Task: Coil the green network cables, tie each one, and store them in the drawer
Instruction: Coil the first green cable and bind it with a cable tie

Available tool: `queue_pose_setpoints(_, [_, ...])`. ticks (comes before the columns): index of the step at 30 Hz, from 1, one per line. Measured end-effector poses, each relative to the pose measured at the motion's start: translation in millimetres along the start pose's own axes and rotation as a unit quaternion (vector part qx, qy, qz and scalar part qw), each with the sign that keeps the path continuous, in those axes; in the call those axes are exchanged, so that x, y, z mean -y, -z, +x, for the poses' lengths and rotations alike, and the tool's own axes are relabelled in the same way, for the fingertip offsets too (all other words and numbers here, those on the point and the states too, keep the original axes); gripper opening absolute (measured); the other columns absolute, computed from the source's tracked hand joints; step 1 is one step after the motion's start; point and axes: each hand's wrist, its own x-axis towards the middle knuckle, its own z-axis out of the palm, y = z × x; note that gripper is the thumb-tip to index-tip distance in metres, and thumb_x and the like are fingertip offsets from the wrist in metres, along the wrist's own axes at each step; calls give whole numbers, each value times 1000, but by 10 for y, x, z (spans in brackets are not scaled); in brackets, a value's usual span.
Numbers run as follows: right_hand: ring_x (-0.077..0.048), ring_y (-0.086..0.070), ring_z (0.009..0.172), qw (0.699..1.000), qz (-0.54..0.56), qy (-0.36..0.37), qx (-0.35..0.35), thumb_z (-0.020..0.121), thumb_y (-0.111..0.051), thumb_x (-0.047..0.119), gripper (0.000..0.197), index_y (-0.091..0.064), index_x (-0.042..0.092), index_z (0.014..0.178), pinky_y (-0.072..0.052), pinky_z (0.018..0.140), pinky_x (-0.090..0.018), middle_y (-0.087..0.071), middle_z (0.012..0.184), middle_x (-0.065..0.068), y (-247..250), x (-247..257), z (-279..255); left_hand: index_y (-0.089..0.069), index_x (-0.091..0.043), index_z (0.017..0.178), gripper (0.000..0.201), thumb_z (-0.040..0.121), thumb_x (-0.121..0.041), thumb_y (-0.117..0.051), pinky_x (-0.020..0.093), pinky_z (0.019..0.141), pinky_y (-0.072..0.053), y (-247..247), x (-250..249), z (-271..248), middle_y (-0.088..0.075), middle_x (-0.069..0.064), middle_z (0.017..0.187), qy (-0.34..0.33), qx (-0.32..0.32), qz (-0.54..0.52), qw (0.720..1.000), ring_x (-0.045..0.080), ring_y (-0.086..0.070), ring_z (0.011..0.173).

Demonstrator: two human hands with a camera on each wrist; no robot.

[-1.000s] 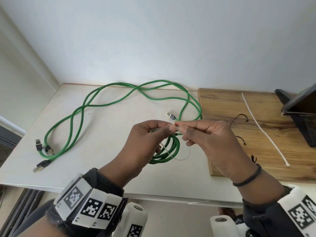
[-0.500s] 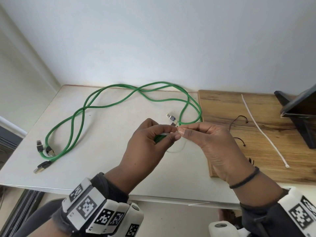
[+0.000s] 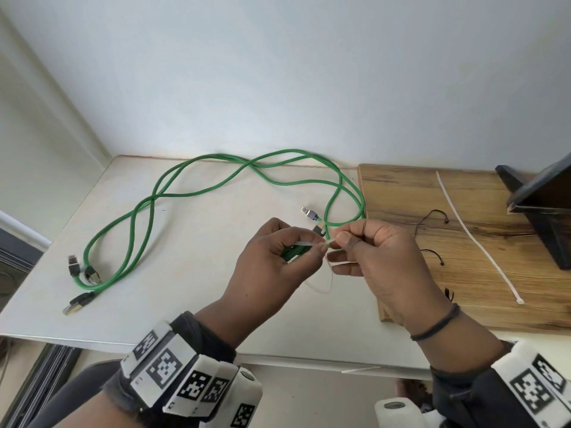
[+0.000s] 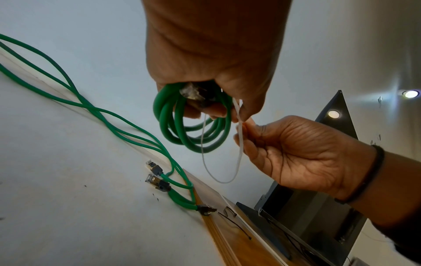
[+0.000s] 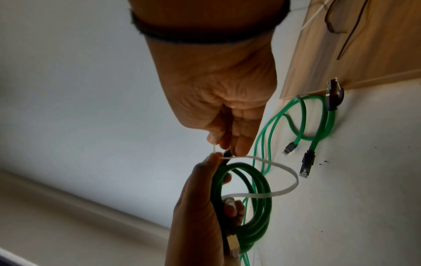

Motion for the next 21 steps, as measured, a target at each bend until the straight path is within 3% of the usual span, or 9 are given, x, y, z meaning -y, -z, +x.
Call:
queue_pose_setpoints(1, [-16, -69, 64, 1000, -1, 1, -3, 89, -58, 2, 19, -68, 13, 78, -59, 57, -28, -70, 69, -5, 14, 5, 10, -74, -40, 84, 9, 77, -41, -68, 34, 69, -54, -6, -3, 1, -53, -13, 83, 4, 5, -7, 1000, 7, -58, 76])
queue_pose_setpoints(5, [-12, -67, 56, 1000, 5, 4, -9, 90, -58, 2, 21, -67, 14, 75, -56, 50, -25, -68, 60, 1, 15, 0, 3, -76, -35, 87, 9, 84, -30, -69, 15, 63, -44, -2, -2, 1, -56, -8, 84, 0, 11, -4, 1000, 1, -56, 76])
queue_pose_setpoints(9, [-16, -68, 56, 1000, 16, 8, -13, 88, -61, 2, 18, -69, 12, 76, -57, 52, -25, -72, 67, -4, -19, -1, -11, -74, -39, 87, 17, 74, -49, -72, 28, 69, -52, 13, 14, 0, -55, -14, 83, 5, 25, -16, 1000, 5, -60, 78])
queue_pose_setpoints(12, [-19, -70, 63, 999, 30, 14, -12, 85, -65, 2, 13, -70, 11, 77, -58, 56, -25, -73, 70, -9, -21, 2, -21, -74, -40, 83, 5, 79, -39, -73, 16, 69, -43, 6, -9, 11, -57, -10, 84, 1, 8, -6, 1000, 1, -59, 80])
queue_pose_setpoints(18, [-12, -70, 77, 996, -58, 63, -36, 85, -67, 12, 19, -70, 23, 70, -56, 75, -31, -73, 68, 6, 12, -54, -4, -74, -39, 85, 6, 80, -40, -71, 17, 66, -43, 15, -3, 14, -55, -10, 82, -9, 5, 20, 1000, 1, -56, 78])
queue_pose_setpoints(21, [-3, -64, 76, 988, -95, 118, -43, 88, -63, 10, 25, -65, 28, 71, -50, 74, -18, -69, 71, 11, -1, -97, -8, -75, -35, 85, 7, 79, -37, -72, 10, 63, -40, 12, -34, 14, -55, -9, 81, -9, 4, 0, 1000, -1, -56, 75])
